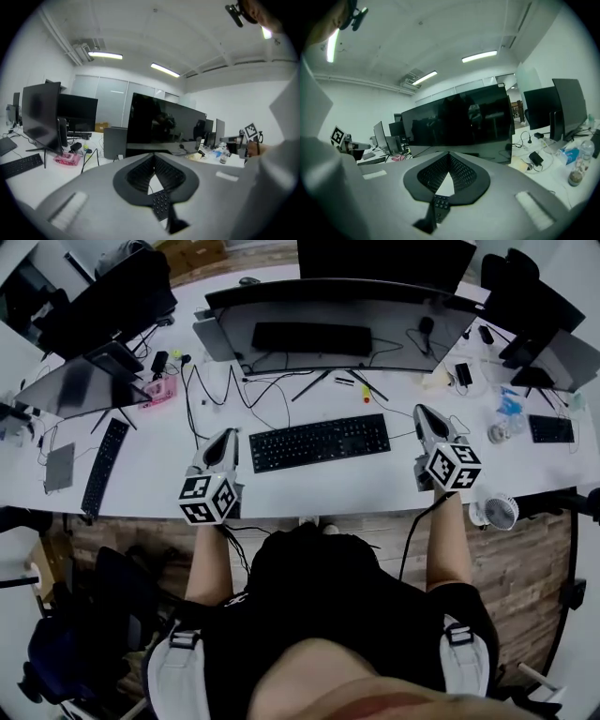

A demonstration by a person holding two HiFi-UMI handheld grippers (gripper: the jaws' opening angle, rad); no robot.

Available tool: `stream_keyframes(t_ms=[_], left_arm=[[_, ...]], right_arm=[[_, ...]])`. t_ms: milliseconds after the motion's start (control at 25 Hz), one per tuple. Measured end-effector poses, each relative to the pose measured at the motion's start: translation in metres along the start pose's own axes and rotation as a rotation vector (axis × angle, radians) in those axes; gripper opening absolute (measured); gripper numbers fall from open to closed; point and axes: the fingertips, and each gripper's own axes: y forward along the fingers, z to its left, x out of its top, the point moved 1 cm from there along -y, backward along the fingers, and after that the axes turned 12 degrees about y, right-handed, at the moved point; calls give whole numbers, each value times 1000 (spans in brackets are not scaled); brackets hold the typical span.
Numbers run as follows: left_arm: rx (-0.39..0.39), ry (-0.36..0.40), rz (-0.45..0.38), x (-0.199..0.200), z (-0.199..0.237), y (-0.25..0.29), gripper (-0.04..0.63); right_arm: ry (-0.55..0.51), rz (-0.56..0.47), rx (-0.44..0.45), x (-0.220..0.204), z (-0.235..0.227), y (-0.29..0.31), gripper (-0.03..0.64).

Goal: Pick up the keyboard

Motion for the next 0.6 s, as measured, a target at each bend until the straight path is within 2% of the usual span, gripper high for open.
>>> stream_keyframes(t_ms=[80,160,200,280,440,600], left_arm=[[-60,-50,30,-9,10,5,55],[-136,-124,58,-19,20,9,160],[-171,-167,73,-27,26,12,197],[-235,-239,119,-47,36,19,256],[-289,-289,257,-100,48,34,268],[-346,-422,340,-148,43,47,268]], right_arm=[[49,62,44,-3,-15,10,-2],[101,134,115,-8,-24,18,42],[124,171,146,-10,-29,21,91],[161,251,179,-19,-41,28,140],[252,398,175,-49,-75,41,146],[356,496,154,-92,-106,51,146]])
